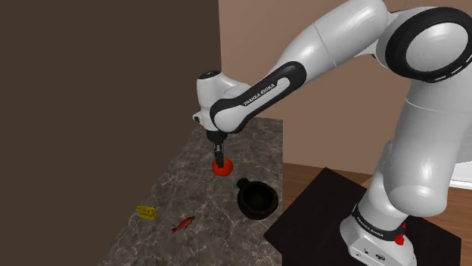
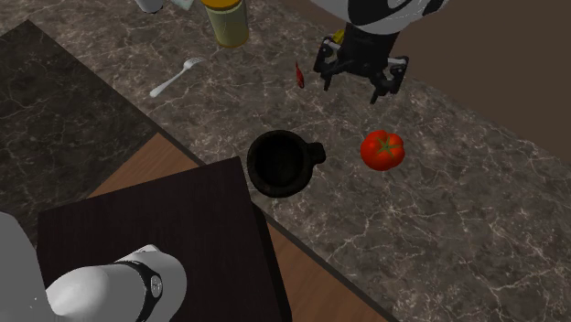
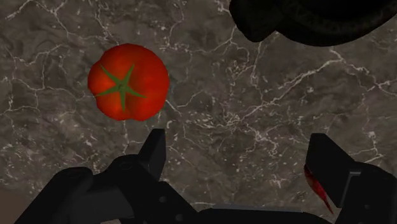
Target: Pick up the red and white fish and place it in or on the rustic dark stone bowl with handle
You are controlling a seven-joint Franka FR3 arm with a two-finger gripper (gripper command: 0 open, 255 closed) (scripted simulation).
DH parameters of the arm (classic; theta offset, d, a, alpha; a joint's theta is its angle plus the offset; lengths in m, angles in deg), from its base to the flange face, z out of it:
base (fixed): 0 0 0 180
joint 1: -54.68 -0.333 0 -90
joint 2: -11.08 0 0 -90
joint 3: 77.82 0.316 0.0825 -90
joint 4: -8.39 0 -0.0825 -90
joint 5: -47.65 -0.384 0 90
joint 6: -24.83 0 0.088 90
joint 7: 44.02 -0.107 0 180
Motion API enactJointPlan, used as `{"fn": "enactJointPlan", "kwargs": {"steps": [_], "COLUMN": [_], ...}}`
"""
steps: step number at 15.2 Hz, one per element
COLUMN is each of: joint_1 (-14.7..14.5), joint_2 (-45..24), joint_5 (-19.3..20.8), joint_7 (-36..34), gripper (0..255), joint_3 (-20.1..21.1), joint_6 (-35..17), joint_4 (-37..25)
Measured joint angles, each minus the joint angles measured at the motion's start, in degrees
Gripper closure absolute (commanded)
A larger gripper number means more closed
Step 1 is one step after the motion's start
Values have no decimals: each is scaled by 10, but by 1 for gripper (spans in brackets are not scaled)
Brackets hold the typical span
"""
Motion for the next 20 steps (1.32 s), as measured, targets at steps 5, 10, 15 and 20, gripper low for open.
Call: {"fn": "enactJointPlan", "kwargs": {"steps": [5,10,15,20], "joint_1": [-25,-57,-93,-131], "joint_2": [-79,-160,-238,-310], "joint_5": [22,47,74,99], "joint_7": [19,35,54,72], "gripper": [0,0,0,0], "joint_3": [20,37,50,61], "joint_6": [-22,-29,-32,-34], "joint_4": [-48,-114,-178,-239]}}
